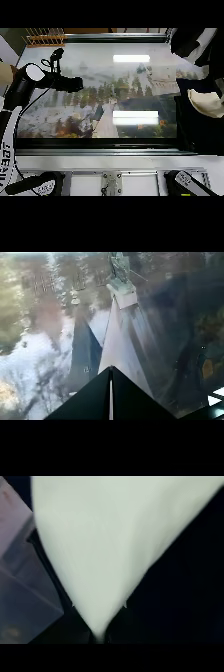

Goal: Fold the clothes and pants, and hang the long-sleeved shirts on hangers.

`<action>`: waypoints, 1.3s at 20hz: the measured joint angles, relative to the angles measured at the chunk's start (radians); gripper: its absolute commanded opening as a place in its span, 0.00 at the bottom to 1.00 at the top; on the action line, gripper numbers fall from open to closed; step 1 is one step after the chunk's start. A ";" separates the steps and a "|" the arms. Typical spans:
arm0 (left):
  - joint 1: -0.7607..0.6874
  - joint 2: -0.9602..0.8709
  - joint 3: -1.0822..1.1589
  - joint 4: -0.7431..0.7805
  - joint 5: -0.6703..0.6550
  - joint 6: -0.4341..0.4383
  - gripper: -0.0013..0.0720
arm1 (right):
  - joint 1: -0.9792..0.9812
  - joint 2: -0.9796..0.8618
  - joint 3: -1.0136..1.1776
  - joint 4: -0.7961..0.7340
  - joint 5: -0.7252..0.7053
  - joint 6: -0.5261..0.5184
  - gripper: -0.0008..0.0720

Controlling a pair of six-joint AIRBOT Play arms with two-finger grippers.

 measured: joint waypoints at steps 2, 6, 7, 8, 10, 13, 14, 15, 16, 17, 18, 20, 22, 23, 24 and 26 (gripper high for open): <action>-0.003 0.000 0.000 0.003 0.000 0.000 0.03 | -0.002 0.038 -0.061 -0.087 0.046 0.029 0.03; -0.005 0.000 0.000 0.005 -0.004 0.002 0.03 | -0.002 0.071 -0.116 -0.204 0.134 0.053 0.03; -0.005 0.000 0.000 0.006 -0.004 0.002 0.03 | -0.002 0.074 -0.122 -0.226 0.151 0.056 0.04; -0.005 0.000 0.000 0.006 -0.006 0.002 0.03 | -0.002 0.076 -0.126 -0.244 0.168 0.059 0.04; -0.005 0.000 0.000 0.006 -0.007 0.002 0.03 | -0.002 0.079 -0.132 -0.271 0.201 0.063 0.47; -0.005 0.000 0.000 0.006 -0.008 0.002 0.03 | -0.002 0.083 -0.134 -0.306 0.238 0.063 0.87; -0.005 0.000 0.000 0.006 -0.008 0.002 0.03 | -0.002 0.086 -0.134 -0.320 0.245 0.064 0.87; -0.005 0.000 0.000 0.006 -0.011 0.002 0.03 | -0.002 0.091 -0.132 -0.338 0.249 0.066 0.87; -0.005 0.000 0.000 0.006 -0.011 0.002 0.03 | -0.002 0.100 -0.128 -0.358 0.252 0.064 0.87; -0.005 0.000 0.000 0.006 -0.012 0.002 0.03 | -0.002 0.114 -0.124 -0.373 0.247 0.051 0.87; -0.005 0.000 0.000 0.006 -0.013 0.003 0.03 | -0.001 0.133 -0.120 -0.377 0.234 0.034 0.87; -0.005 0.000 0.000 0.006 -0.013 0.003 0.03 | 0.019 0.187 -0.114 -0.341 0.178 -0.014 0.87; -0.005 0.000 0.000 0.005 -0.011 0.002 0.03 | 0.070 0.233 -0.112 -0.222 0.121 -0.086 0.87; -0.005 0.000 0.000 0.003 -0.011 0.003 0.03 | 0.114 0.250 -0.112 -0.143 0.097 -0.131 0.87; -0.008 0.000 0.000 0.003 -0.011 0.002 0.03 | 0.162 0.260 -0.114 -0.073 0.081 -0.167 0.87; -0.019 0.003 -0.002 0.001 -0.009 0.002 0.03 | 0.283 0.268 -0.125 0.040 0.050 -0.222 0.87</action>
